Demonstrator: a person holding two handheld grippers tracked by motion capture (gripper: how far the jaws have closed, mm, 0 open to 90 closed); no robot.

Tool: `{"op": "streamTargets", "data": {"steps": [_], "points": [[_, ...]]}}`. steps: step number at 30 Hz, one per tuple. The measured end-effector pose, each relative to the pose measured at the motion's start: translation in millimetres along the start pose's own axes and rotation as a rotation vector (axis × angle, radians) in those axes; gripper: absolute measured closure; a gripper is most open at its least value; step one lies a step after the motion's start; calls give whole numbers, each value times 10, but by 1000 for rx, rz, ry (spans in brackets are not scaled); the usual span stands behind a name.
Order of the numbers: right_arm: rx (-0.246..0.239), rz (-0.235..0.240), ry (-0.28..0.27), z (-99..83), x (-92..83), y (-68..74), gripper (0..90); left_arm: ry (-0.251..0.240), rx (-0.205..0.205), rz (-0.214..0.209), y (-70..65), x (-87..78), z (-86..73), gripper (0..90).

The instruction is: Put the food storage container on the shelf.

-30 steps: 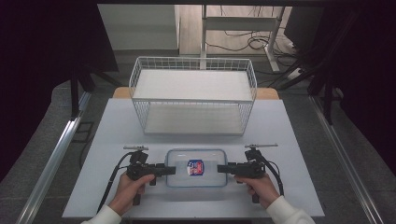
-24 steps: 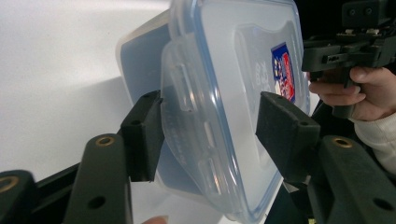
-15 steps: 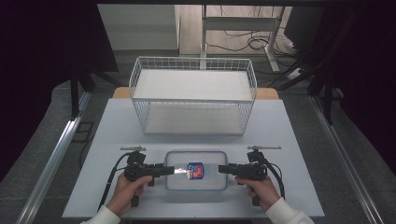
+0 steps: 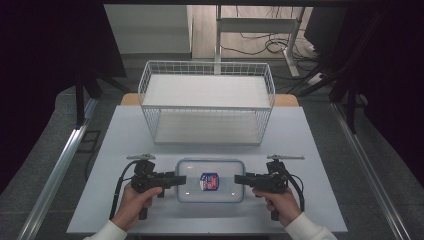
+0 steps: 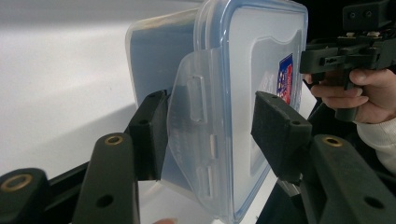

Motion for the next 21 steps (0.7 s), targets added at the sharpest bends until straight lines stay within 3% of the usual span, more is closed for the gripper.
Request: {"op": "streamTargets", "data": {"steps": [13,19,21], "points": [[-34,2,-14,141,71,-7,494,-9,22,17,81,-26,149,470],[-68,-5,-27,304,142,-75,494,-14,33,20,196,24,305,470],[-91,-9,-39,448,182,-129,494,-19,39,19,275,66,422,470]]}}
Point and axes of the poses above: each handheld gripper's, and its own axes: x roughly forward along the jaws, z roughly out of its top, y roughly to its left, the point moved 8 cm from there along x, roughly forward along the jaws, and after that the axes turned 5 degrees about -z, right-handed, at the moved point
